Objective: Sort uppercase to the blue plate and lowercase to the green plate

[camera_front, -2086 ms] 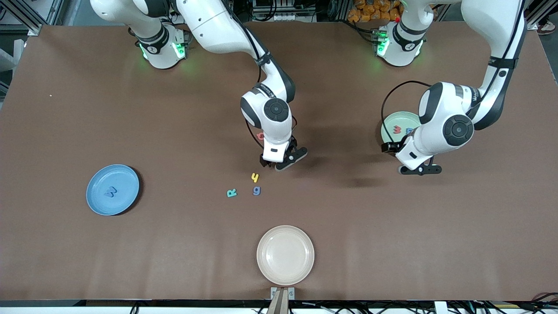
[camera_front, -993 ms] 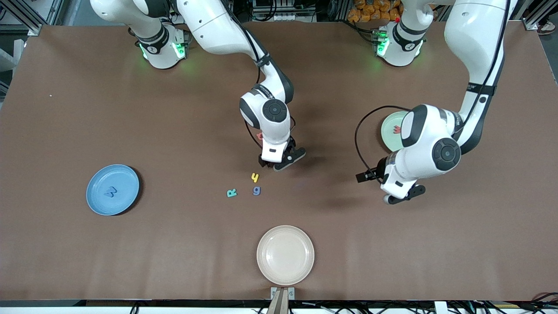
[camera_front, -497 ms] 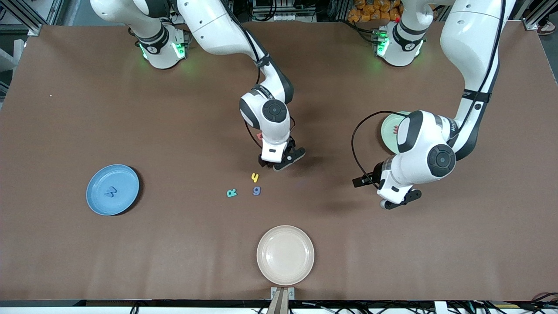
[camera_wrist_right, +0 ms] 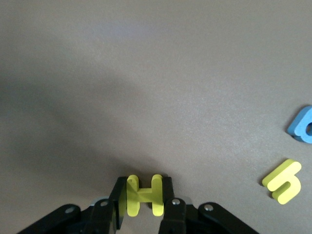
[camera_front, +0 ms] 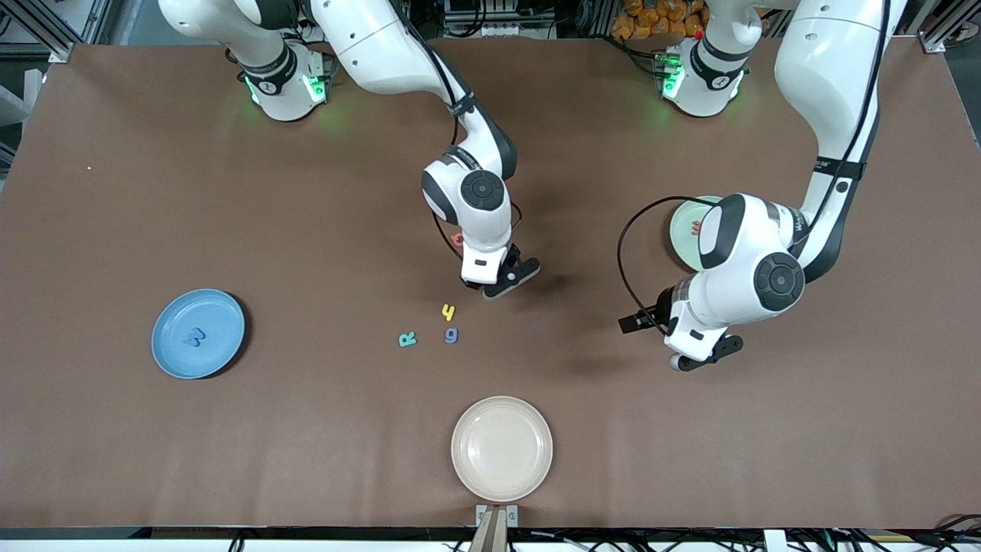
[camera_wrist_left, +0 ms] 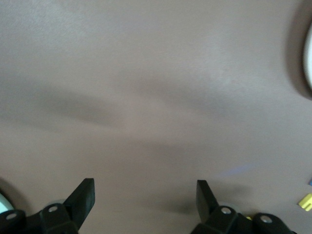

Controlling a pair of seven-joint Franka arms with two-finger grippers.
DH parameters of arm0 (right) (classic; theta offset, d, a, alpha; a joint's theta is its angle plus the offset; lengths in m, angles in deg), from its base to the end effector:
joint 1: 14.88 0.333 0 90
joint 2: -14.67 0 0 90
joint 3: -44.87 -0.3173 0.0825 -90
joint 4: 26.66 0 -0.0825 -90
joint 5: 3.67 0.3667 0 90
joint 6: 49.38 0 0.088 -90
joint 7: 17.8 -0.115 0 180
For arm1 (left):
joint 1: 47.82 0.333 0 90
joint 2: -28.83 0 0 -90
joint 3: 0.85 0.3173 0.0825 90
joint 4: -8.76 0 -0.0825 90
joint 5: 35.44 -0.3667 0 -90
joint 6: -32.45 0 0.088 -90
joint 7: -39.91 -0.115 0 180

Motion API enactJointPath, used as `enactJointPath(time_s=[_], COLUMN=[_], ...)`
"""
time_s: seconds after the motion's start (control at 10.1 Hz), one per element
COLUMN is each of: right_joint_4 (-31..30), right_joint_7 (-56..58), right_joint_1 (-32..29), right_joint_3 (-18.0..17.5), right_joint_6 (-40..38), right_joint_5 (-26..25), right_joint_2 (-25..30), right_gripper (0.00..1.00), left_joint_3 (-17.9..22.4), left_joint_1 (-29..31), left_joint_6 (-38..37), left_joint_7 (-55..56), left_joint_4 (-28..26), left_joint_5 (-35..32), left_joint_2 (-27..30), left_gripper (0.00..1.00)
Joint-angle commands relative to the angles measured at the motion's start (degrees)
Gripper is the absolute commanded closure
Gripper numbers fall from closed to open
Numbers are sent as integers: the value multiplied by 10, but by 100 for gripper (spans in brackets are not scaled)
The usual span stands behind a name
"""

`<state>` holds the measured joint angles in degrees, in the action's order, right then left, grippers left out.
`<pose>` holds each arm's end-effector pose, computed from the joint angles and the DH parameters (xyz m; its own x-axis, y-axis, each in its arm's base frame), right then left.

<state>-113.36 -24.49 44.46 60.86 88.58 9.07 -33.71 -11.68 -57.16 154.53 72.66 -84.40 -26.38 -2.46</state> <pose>0.4885 0.5109 0.1869 0.8324 0.5462 0.0939 0.5455 -0.8374 0.0348 0.6298 -0.2231 0.3101 0.9374 0.3084 -0.1619 0.3338 -0.9281 0.1650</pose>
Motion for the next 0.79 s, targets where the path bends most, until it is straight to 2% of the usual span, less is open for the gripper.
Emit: enactJointPath(time_s=[0.0, 0.3, 0.5, 0.7], right_joint_4=[-5, -1, -1, 2], right_joint_7=[-8, -6, -3, -5], right_joint_1=[-3, -42, -66, -105], right_joint_3=[-1, 18, 59, 85], right_joint_6=[2, -67, -74, -74], right_joint_5=[9, 9, 10, 10], right_joint_2=[-4, 23, 29, 33], right_gripper=[100, 100, 100, 100], left_joint_3=[60, 66, 66, 85], left_joint_1=[-67, -90, -94, -125], left_joint_6=[-1, -1, -1, 0], left_joint_7=[0, 45, 59, 88], left_joint_4=[17, 32, 41, 55], left_joint_5=[5, 7, 9, 11], left_joint_2=[-3, -35, -39, -43], left_gripper=[8, 8, 8, 8])
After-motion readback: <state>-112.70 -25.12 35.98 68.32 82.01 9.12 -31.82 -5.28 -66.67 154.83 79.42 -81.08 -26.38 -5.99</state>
